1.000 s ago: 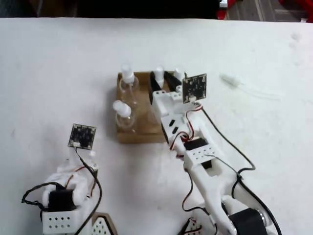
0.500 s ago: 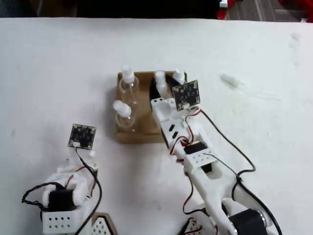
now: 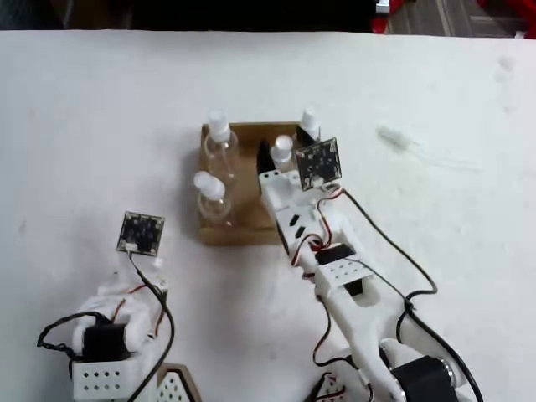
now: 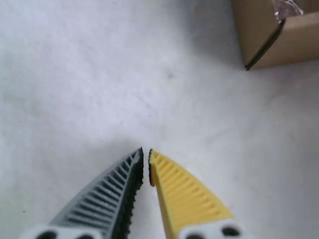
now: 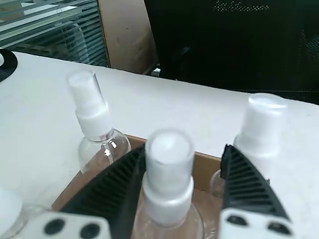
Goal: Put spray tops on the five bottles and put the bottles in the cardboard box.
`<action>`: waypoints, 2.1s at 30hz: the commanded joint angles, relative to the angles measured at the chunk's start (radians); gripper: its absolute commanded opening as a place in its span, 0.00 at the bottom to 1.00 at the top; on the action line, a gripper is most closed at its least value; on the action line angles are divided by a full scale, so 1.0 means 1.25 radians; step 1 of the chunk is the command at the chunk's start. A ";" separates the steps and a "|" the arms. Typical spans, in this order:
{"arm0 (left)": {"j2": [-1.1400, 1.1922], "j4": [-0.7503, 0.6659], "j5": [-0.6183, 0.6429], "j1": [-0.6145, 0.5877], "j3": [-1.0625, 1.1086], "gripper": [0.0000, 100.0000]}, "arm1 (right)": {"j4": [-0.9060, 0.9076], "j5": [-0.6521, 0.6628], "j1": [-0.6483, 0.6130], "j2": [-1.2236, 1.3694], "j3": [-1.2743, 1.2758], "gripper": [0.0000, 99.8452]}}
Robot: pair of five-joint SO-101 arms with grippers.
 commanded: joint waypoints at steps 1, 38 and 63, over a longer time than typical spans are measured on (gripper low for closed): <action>-0.007 -0.018 -0.005 0.010 -0.001 0.03 | -0.004 0.010 -0.002 -0.030 -0.007 0.19; -0.007 -0.018 -0.005 0.010 -0.001 0.03 | 0.186 0.009 0.007 -0.265 0.007 0.02; -0.007 -0.018 -0.005 0.010 -0.001 0.03 | 0.341 0.009 0.052 -0.161 -0.107 0.02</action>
